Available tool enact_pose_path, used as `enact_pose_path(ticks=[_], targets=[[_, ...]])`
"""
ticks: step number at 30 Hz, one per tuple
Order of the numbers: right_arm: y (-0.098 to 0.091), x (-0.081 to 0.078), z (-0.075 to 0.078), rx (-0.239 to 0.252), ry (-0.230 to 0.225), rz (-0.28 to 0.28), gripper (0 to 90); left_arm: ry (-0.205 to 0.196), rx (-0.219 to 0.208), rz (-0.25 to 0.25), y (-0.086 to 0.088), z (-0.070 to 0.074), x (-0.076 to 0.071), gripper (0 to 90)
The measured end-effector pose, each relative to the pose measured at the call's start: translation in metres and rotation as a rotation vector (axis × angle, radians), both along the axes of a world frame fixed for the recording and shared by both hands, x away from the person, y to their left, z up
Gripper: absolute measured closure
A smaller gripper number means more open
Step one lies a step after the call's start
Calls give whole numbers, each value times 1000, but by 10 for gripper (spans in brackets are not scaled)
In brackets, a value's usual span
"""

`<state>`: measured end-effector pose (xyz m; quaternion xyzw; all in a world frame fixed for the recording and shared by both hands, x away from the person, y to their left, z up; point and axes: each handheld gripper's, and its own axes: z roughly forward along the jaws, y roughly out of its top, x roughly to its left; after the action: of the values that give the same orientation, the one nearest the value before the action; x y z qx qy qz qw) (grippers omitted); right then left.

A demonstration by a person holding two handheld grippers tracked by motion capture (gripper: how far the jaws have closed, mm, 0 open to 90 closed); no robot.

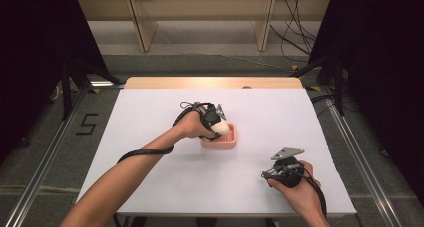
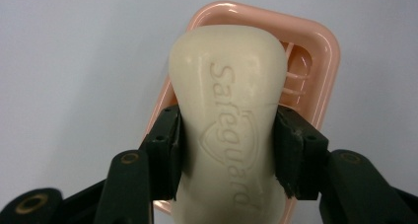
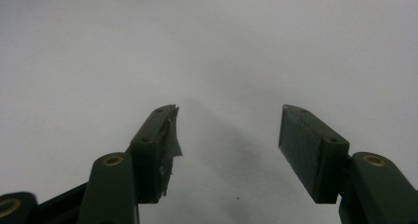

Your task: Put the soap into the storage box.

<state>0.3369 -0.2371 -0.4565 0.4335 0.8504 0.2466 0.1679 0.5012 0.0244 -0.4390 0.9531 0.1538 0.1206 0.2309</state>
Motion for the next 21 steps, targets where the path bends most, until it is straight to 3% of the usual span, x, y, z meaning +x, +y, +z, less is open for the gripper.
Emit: enact_pose_path(ticks=[10,21], targets=[[0,0,0,2,2,-3,406,1,22,-8,-2,-3,2,480],[1,0,-1,-2,0,2,405,-17,-29,4,3,12,-3,484]])
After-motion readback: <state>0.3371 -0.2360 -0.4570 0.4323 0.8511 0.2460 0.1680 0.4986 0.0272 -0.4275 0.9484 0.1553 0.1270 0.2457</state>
